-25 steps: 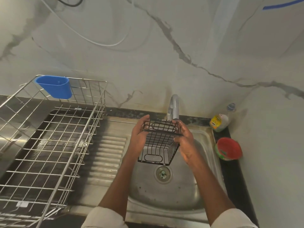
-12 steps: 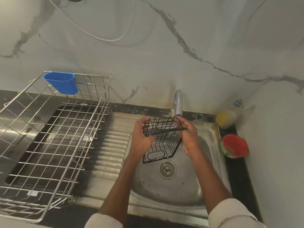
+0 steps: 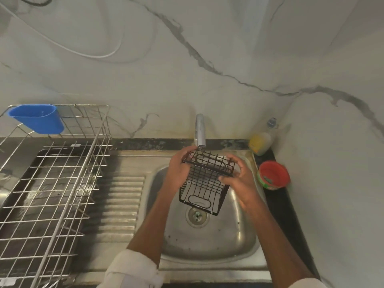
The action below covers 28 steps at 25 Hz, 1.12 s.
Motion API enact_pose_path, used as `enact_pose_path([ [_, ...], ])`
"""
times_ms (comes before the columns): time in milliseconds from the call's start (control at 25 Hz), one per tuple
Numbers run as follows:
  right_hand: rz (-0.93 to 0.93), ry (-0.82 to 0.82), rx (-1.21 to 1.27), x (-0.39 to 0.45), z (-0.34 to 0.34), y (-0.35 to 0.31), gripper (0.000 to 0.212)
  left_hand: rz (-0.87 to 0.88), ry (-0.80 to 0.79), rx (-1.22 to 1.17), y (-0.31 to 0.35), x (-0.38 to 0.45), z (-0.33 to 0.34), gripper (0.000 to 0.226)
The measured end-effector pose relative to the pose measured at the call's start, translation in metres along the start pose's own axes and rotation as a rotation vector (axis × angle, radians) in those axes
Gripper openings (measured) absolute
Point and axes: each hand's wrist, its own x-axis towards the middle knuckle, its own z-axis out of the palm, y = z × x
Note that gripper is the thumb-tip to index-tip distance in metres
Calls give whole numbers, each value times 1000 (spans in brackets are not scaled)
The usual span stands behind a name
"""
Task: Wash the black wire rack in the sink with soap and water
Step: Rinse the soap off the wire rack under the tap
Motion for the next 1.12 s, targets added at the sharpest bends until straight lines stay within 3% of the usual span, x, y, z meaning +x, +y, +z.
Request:
enact_pose_path([
  [160, -20, 163, -69, -8, -7, 3, 73, -78, -67, 20, 14, 13, 20, 45],
  [360, -40, 366, -341, -22, 5, -1, 89, -65, -154, -20, 13, 5, 38, 43],
  [560, -115, 355, -511, -30, 22, -18, 87, -71, -65, -137, -2, 1, 32, 28],
  [760, 168, 228, -208, -10, 11, -26, 80, -130, -71, -119, -29, -15, 2, 27],
  [920, 393, 193, -5, -3, 8, 2, 79, -206, -245, -22, -31, -29, -26, 28],
  [1040, 494, 110, 94, -1, 8, 11, 83, -341, -430, -104, -26, -44, -43, 55],
  [1120, 543, 49, 151, -1, 10, 8, 66, -366, -425, -221, -20, -55, -44, 71],
])
